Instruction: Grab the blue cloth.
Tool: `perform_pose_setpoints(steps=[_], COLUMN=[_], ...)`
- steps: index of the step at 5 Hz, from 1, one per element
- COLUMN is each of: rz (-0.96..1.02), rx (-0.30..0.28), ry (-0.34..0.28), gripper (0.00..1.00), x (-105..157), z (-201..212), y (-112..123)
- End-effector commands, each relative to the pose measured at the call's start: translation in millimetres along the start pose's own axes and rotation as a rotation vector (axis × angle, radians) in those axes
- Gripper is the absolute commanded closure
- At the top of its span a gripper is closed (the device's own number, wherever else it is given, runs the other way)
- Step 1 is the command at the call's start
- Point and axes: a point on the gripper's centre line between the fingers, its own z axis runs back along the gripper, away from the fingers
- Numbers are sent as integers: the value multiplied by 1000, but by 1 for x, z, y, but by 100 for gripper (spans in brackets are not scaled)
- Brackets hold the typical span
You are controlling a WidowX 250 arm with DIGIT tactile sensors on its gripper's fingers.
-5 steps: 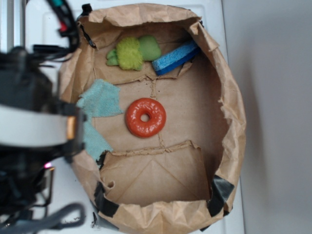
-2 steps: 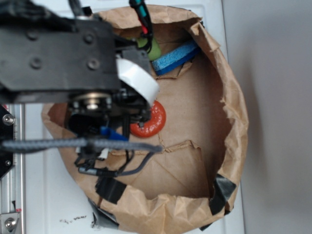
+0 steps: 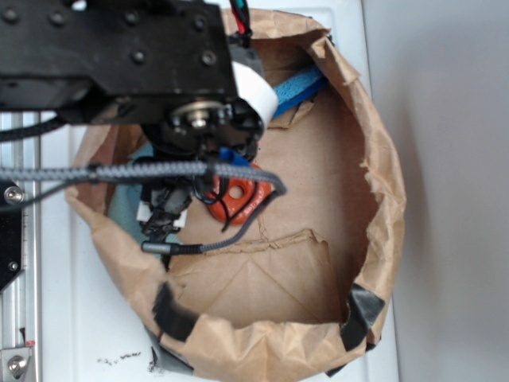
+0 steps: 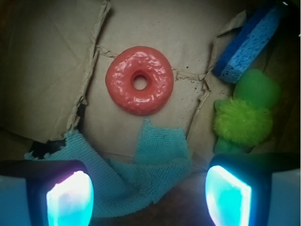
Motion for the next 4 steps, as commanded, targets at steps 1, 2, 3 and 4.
perform_pose_setpoints(steps=[1,2,3,4], rz=[-20,-41,-68,-106], rx=[-18,-70,-103,-159], ry=[27,50,85,131], gripper=[0,0,0,0], x=[-10,-15,-15,-15], z=[-32,-37,-45,-52], y=[-16,-28,-36,-41])
